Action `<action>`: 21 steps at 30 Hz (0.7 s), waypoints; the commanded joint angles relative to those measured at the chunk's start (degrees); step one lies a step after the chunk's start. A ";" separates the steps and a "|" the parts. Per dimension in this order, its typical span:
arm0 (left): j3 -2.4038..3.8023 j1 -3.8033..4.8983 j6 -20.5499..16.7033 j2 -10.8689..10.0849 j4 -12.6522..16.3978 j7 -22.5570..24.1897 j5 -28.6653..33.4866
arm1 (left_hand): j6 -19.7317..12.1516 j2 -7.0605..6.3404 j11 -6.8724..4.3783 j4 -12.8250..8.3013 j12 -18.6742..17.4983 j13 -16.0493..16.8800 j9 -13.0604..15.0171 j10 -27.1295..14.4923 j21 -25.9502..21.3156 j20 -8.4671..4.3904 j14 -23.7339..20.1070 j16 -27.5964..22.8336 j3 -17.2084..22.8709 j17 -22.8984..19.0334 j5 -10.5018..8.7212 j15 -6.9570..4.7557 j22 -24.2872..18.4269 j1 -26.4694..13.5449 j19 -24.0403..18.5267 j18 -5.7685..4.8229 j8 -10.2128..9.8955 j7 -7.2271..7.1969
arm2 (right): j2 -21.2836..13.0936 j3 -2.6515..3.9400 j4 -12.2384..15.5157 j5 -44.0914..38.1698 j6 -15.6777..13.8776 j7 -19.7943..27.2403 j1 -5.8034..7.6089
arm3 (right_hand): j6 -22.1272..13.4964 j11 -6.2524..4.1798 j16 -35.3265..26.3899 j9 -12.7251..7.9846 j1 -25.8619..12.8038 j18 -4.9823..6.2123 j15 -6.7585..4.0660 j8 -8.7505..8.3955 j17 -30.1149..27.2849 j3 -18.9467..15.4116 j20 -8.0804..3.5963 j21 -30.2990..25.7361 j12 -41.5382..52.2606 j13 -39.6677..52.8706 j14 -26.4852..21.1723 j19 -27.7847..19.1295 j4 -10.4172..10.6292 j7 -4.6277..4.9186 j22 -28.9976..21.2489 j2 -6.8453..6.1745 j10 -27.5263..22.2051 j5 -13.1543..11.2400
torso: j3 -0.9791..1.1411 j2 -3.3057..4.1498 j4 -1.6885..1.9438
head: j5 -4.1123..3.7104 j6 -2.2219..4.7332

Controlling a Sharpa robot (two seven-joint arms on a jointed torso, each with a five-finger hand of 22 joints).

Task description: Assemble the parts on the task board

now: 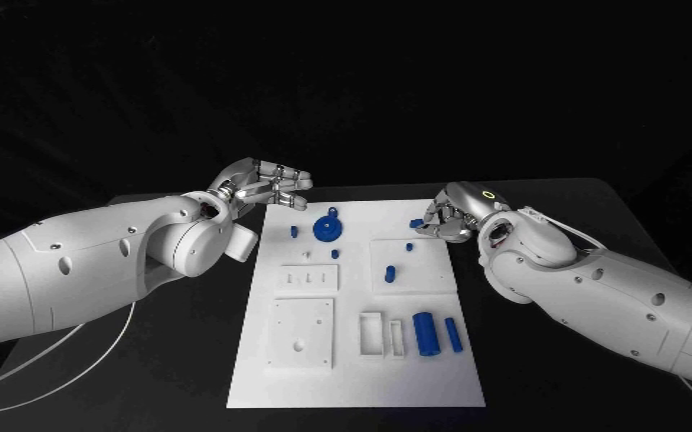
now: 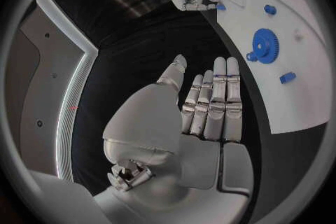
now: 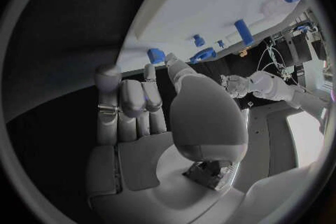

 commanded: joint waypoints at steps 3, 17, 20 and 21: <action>0.04 -0.05 0.82 0.11 0.04 0.28 -0.16 | -0.45 0.24 0.00 -0.27 0.22 0.09 0.05 -0.27 0.26 0.17 -0.40 -0.25 -0.17 -0.09 0.11 0.01 -0.06 0.09 -0.40 -0.08 0.17 0.05 | 0.28 0.00 -0.38 -0.16 2.32 -0.85 -0.05 | -0.21 -0.29 -0.38 -0.16 -0.79 -0.68 -0.33 -0.01 -0.04 -0.27 -0.42 -0.01 -0.29 -0.12 -0.08 3.06 0.61 -0.04 3.79 -0.03 -0.10 0.42 | 0.03 -0.01 0.07 | -0.03 -0.02; 0.04 -0.07 0.85 0.15 -0.01 0.21 -0.17 | -0.50 0.25 0.03 -0.35 0.21 0.09 0.05 -0.38 0.29 0.17 -0.39 -0.25 -0.15 -0.09 0.11 0.01 -0.09 0.14 -0.41 -0.07 0.18 0.06 | 0.91 0.00 -0.81 0.46 2.48 -0.04 -0.05 | -1.72 0.44 -0.37 -7.11 -0.54 -0.38 0.11 0.04 -0.06 1.67 -0.02 -0.18 -0.11 -0.03 -0.08 3.05 0.57 0.89 3.92 0.17 -0.29 0.82 | 0.05 0.00 0.05 | 0.13 -0.07; 0.04 -0.07 0.88 0.16 -0.02 0.17 -0.22 | -0.50 0.25 0.03 -0.35 0.21 0.09 0.05 -0.38 0.29 0.17 -0.39 -0.25 -0.15 -0.09 0.11 0.01 -0.09 0.14 -0.41 -0.07 0.18 0.06 | 1.00 0.00 -0.87 0.56 2.54 -0.04 -0.05 | -3.28 0.68 -0.39 -8.87 0.17 -0.26 0.20 -0.06 -0.09 3.17 0.08 -0.24 -0.14 -0.06 -0.12 3.05 -0.23 1.48 3.92 0.53 -0.41 4.48 | 0.05 0.01 0.06 | 0.19 -0.08; 0.04 -0.07 0.89 0.16 -0.02 0.15 -0.24 | -0.50 0.25 0.03 -0.35 0.21 0.09 0.05 -0.38 0.29 0.17 -0.39 -0.25 -0.15 -0.09 0.11 0.01 -0.09 0.14 -0.41 -0.07 0.18 0.06 | 1.03 0.00 -0.89 0.59 2.58 -0.02 -0.05 | -3.79 0.74 -0.41 -9.59 0.68 -0.20 0.23 -0.09 -0.11 4.51 0.13 -0.26 -0.17 -0.07 -0.14 3.05 -0.92 1.67 3.93 0.78 -0.49 6.38 | 0.05 0.01 0.04 | 0.20 -0.07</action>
